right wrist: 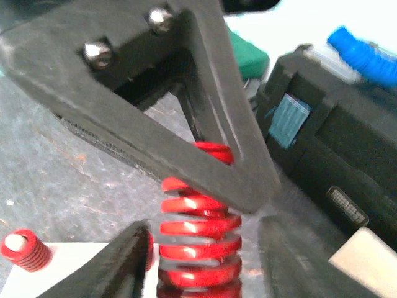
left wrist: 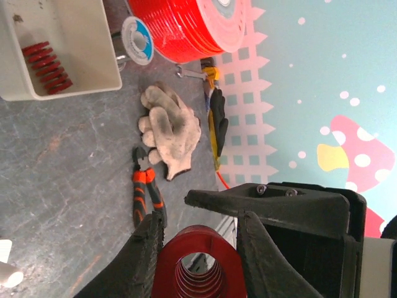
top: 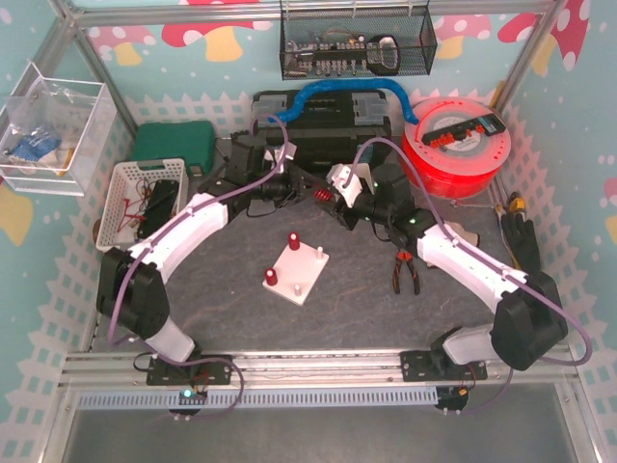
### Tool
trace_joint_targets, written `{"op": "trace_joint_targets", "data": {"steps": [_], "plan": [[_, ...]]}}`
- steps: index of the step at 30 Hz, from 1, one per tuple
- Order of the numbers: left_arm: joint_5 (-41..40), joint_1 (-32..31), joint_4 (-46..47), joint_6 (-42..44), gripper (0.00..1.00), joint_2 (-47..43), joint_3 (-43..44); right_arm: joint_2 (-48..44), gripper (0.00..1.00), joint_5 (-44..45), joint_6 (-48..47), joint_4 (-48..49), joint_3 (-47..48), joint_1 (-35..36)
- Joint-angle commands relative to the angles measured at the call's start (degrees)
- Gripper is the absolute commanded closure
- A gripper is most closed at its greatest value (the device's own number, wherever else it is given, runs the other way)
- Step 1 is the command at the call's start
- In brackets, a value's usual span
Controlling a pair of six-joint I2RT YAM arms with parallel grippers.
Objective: Install the large spring
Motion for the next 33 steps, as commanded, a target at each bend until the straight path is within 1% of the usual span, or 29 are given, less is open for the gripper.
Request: {"op": "trace_joint_targets", "data": {"steps": [1,4,8,10,12,15,18,21,23,28,33], "plan": [[-2.2,0.7,-3.1,5.4,1.00,0.0,2.7,0.4,0.42,2.5,2.1,-4.1,0.7,0.3],[-11.0,-0.2,-8.1,10.8,1.00,-0.7,3.2,-3.3,0.24,3.9,5.1,-5.9,-3.6,0.3],[-21.0,-3.0,-12.0,16.0,1.00,-1.2,4.1,-9.6,0.12,8.4,10.5,-8.2,-8.4,0.2],[-27.4,-6.4,-14.1,19.0,1.00,-1.2,5.0,-10.7,0.07,12.3,13.9,-10.5,-9.0,0.0],[-34.5,-9.8,-16.0,21.6,1.00,-0.9,5.7,-10.5,0.05,14.9,17.5,-13.5,-8.6,-0.7],[-41.9,-14.6,-16.3,24.7,1.00,-0.7,4.5,-9.0,0.02,16.9,22.4,-17.1,-7.8,-2.4],[-46.9,-18.3,-15.9,26.0,1.00,-0.6,3.1,-8.0,0.02,19.0,27.0,-18.5,-7.7,-4.7],[-51.0,-20.8,-14.8,27.0,1.00,-0.7,1.1,-7.9,0.02,19.3,31.1,-19.1,-8.5,-8.4],[-51.6,-21.3,-14.0,26.7,1.00,-0.8,-0.4,-7.7,0.02,19.5,32.7,-19.7,-8.7,-9.9],[-52.1,-21.5,-12.3,27.1,1.00,-0.4,-3.8,-7.9,0.02,23.3,33.7,-21.9,-8.6,-11.7],[-52.8,-21.5,-10.9,29.0,1.00,2.2,-3.7,-8.1,0.02,23.0,33.6,-21.8,-8.6,-12.2]]}}
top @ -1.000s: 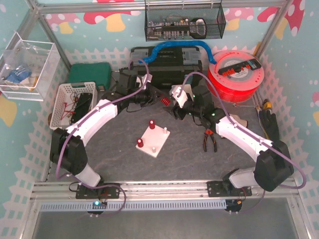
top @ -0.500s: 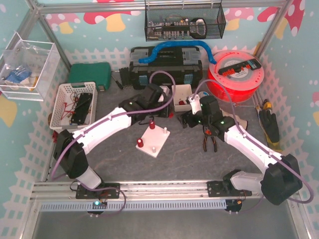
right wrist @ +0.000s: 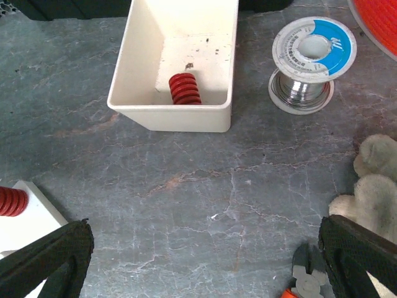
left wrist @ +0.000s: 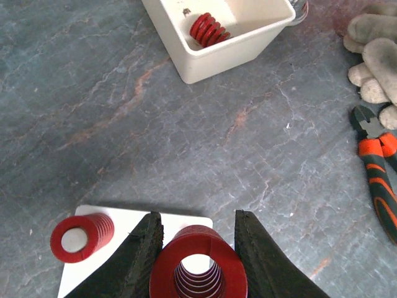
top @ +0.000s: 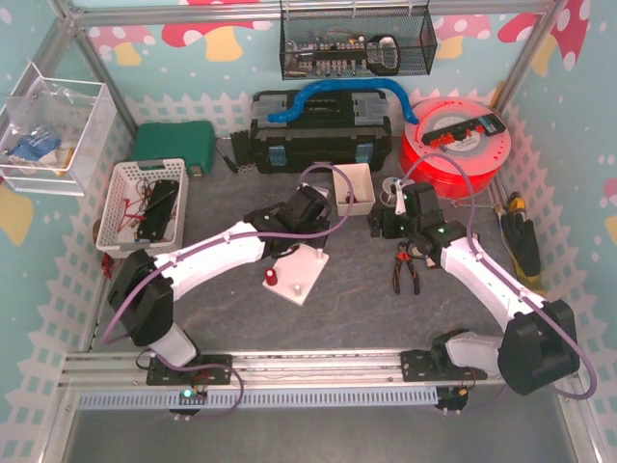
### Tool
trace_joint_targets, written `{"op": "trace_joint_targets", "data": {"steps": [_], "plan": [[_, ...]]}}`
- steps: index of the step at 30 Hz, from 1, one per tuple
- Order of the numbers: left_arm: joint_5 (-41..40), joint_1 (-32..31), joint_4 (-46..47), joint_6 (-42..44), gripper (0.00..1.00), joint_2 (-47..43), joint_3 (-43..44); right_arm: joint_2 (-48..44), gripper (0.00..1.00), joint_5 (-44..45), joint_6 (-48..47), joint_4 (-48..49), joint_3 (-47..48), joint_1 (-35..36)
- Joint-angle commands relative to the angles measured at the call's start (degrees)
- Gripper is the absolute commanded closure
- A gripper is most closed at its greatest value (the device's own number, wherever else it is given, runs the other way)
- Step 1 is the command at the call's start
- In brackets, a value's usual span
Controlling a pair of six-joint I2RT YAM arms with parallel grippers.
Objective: Install the large spring
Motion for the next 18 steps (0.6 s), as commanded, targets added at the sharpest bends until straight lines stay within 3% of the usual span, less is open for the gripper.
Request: {"op": "trace_joint_targets", "data": {"steps": [1,18], "plan": [[-2.0,-0.1,3.5,2.6,1.00,1.8,0.4,-0.4,0.02,1.1,1.5,-1.4,0.1,-0.5],[0.5,-0.9,5.3,4.6,1.00,2.0,-2.7,-2.1,0.02,3.6,2.0,-2.3,-0.8,-0.8]]}}
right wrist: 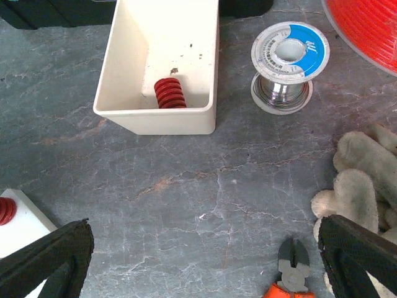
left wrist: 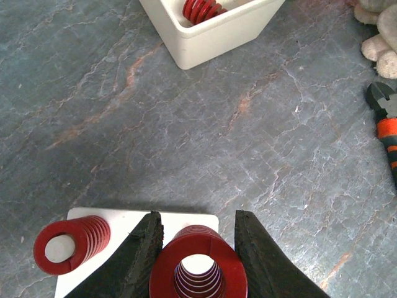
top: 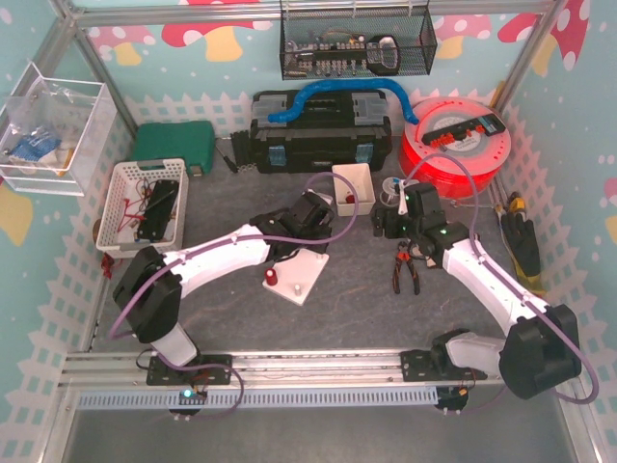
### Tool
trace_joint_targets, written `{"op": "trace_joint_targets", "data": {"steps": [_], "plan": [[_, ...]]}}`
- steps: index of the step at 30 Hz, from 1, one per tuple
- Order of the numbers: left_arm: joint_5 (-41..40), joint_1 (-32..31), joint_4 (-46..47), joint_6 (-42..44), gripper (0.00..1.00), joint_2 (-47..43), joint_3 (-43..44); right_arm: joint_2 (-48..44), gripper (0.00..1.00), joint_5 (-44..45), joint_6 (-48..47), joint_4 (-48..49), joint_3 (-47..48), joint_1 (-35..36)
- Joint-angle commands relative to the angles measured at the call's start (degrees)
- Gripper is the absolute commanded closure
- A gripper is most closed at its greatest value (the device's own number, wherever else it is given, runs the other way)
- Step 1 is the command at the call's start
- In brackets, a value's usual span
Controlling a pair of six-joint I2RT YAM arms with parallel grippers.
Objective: Install the large spring
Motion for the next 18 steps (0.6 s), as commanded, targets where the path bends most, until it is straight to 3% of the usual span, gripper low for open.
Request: {"op": "trace_joint_targets", "data": {"steps": [1,9,18], "plan": [[0.8,-0.4,2.3,1.5,1.00,-0.1,-0.7,-0.8,0.02,1.2,1.1,-1.0,-0.9,-0.5],[4.0,-1.1,4.3,2.3,0.99,-0.5,-3.5,-1.1,0.02,2.5,2.2,-1.1,-1.8,-0.6],[0.0,-1.1,6.5,4.0,0.98,0.5,-5.4,-1.9,0.02,3.0,3.1,-1.1,-1.8,-0.7]]}}
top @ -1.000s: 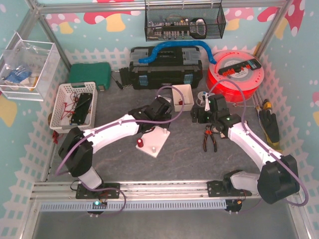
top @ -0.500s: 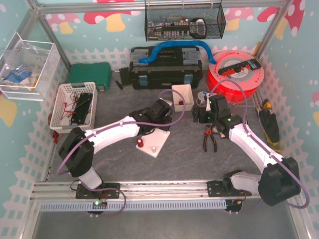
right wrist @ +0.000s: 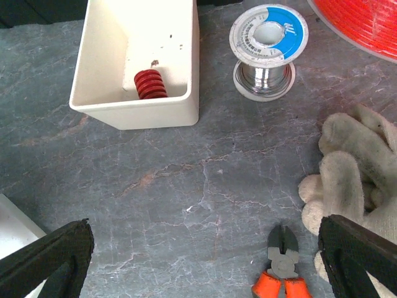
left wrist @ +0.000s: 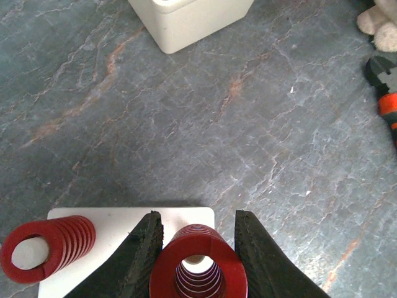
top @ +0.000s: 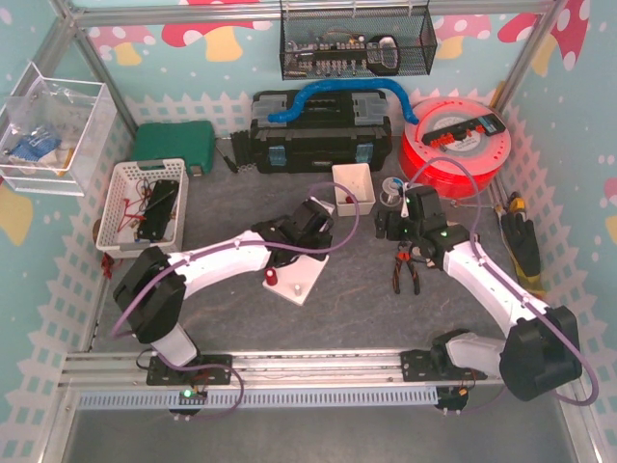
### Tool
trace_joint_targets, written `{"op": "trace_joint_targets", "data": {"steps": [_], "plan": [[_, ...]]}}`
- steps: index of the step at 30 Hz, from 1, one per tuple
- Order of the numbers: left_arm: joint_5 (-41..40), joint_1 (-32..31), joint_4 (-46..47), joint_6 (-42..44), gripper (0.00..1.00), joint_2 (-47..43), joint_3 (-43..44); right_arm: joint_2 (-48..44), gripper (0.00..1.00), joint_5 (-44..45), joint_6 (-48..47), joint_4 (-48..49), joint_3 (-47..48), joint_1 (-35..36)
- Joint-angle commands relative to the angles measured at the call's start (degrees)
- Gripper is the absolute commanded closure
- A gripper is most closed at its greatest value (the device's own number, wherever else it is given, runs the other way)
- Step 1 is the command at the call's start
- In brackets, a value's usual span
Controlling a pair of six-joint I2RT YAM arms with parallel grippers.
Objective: Install the large spring
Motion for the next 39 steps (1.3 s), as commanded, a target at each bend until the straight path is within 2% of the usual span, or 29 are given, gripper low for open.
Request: {"op": "trace_joint_targets", "data": {"steps": [1,7,16,22,26,34,39], "plan": [[-1.7,-0.4,2.1,1.7,0.98,0.4,-1.6,-1.7,0.02,1.4,1.2,-0.7,-0.3,-0.4],[-1.9,-0.4,3.7,2.3,0.95,0.5,-2.4,-2.4,0.02,1.3,1.8,-0.8,-0.5,-0.5],[-1.8,-0.4,5.6,2.4,0.76,2.4,-2.4,-1.4,0.02,0.0,1.5,-0.6,1.1,-0.5],[-1.2,-0.4,5.7,1.9,0.69,3.2,-2.0,0.3,0.03,-0.6,0.7,-0.6,3.6,-0.5],[-1.4,-0.3,5.6,1.8,0.58,2.8,-1.7,2.2,0.03,-1.6,-0.1,-0.6,5.9,-0.5],[2.7,1.9,3.9,-2.3,0.46,0.0,-0.4,11.3,0.06,-2.8,0.3,-0.6,15.8,-0.5],[10.2,9.9,3.2,-10.1,0.44,-5.0,-1.6,21.0,0.14,-4.5,-0.1,-1.3,24.6,-0.8]]}}
